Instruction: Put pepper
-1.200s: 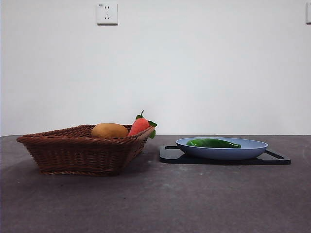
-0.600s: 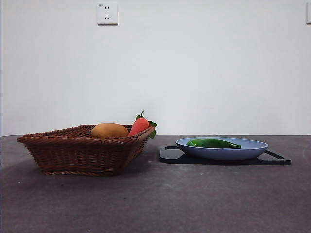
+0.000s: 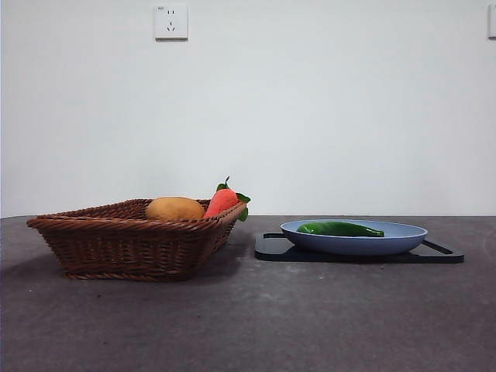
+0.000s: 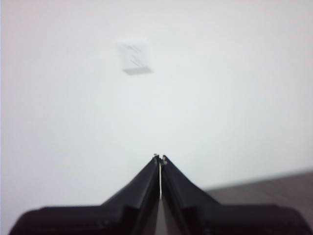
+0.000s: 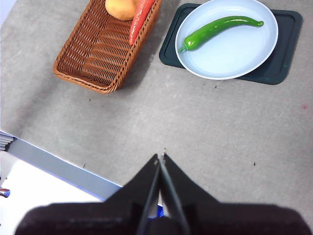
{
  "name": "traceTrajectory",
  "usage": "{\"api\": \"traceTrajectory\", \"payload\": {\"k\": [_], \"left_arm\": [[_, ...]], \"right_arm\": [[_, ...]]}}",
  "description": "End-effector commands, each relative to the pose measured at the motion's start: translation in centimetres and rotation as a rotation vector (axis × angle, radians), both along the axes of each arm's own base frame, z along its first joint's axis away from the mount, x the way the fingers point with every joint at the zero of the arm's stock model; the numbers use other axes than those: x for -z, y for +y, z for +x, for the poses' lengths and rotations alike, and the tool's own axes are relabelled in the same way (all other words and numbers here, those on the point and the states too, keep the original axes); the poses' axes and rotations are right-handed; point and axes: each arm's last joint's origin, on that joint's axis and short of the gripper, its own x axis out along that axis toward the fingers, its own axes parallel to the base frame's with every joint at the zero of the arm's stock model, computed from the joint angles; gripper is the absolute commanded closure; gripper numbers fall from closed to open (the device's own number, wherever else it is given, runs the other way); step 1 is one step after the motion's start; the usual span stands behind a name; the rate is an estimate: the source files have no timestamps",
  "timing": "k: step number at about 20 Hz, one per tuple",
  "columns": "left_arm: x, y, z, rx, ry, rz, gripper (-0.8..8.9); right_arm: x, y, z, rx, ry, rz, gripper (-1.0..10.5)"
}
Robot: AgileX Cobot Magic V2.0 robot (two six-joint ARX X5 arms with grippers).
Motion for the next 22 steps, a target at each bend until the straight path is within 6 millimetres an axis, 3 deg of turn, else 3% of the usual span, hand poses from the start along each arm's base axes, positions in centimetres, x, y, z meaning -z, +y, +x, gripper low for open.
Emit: {"api": "traceTrajectory", "payload": {"k": [1,6,11,17,22], "left_arm": [[3.2,0.9,-1.0,-0.091,-0.102,0.042,8.06],[11.6,1.8,-1.6,-0.175,-0.071,0.048,8.06],[17.5,1.9,-1.3,-0.174,0.022,-0.03,8.06],[22.7,1.9,-0.9,-0.167,0.108,-0.075,8.06],[25.2,1.9,-0.8,-0.165,0.177,-0.105,8.06]], "right_arm": [[-0.3,0.0,-0.1,0.002,0.003,-0.001,9.4],[-0.3,0.0,-0.1,0.002,0.003,-0.001,9.4],[-0.3,0.0,-0.1,0.002,0.003,-0.001,9.4],[-0.3,0.0,-0.1,0.002,0.003,-0.001,9.4],[-0.3,0.0,-0.1,0.002,0.003,-0.001,9.4]]}}
